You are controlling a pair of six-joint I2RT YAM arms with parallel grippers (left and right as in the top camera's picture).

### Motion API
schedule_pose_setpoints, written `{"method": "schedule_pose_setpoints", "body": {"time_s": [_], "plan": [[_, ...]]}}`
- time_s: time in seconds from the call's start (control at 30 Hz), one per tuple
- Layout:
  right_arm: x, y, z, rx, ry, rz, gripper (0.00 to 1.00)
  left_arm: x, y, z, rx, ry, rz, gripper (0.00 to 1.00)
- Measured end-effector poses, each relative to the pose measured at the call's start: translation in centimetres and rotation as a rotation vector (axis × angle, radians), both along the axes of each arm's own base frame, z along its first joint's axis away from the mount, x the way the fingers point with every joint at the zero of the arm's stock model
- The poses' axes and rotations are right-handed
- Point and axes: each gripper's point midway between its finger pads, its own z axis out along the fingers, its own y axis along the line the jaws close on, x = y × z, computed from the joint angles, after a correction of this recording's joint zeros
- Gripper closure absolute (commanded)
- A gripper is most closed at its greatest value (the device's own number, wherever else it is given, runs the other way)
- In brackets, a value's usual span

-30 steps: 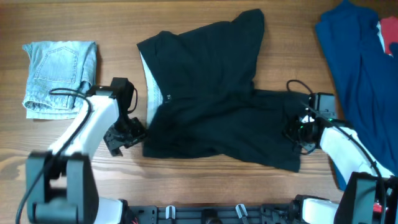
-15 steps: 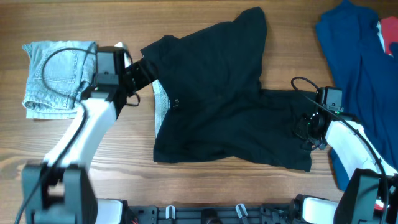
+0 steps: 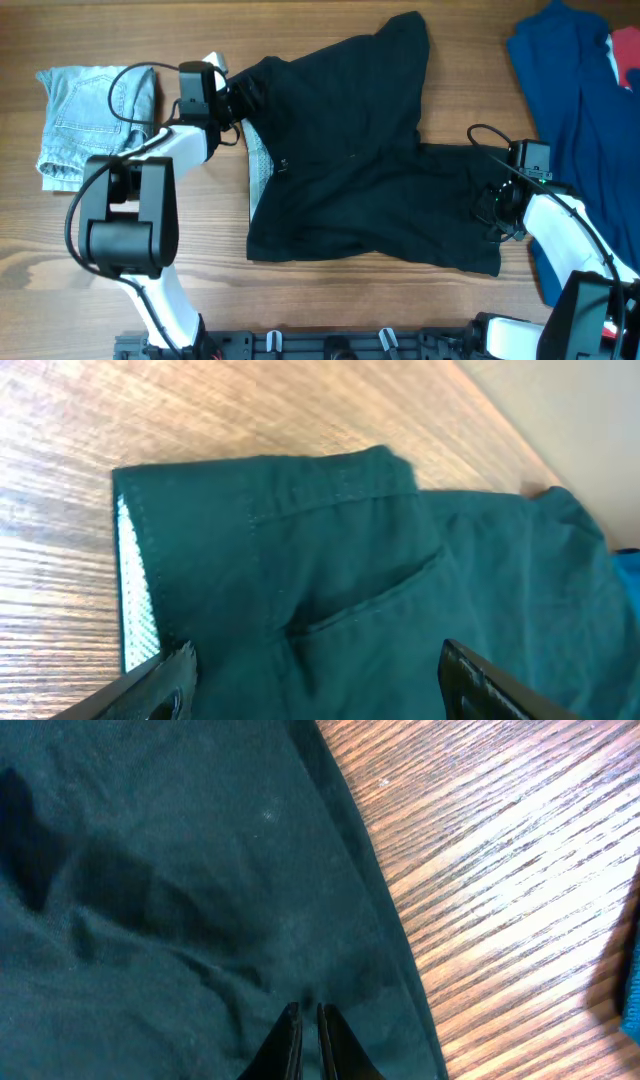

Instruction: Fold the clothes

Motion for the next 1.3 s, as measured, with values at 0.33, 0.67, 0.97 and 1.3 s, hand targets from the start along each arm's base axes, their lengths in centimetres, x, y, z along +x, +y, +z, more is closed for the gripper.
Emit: {"method": "schedule_pose_setpoints", "body": {"time_s": [0.33, 0.67, 0.97, 1.3], "plan": [[0.0, 0.0, 0.0, 0.0, 0.0, 0.0, 0.92, -0.1, 0.4, -1.5, 0.018, 0.025, 0.018, 0.25], [0.1, 0.0, 0.0, -0.001, -0.003, 0.0, 0.92, 0.2, 0.8, -1.4, 0.034, 0.016, 0.037, 0.25], [0.1, 0.0, 0.0, -0.001, -0.002, 0.0, 0.92, 1.2, 0.4, -0.6, 0.043, -0.044, 0.042, 0.37], [-0.2, 0.0, 0.0, 0.0, 0.008, 0.0, 0.92, 3.4, 0.2, -0.6, 0.017, -0.141, 0.087, 0.96]]}}
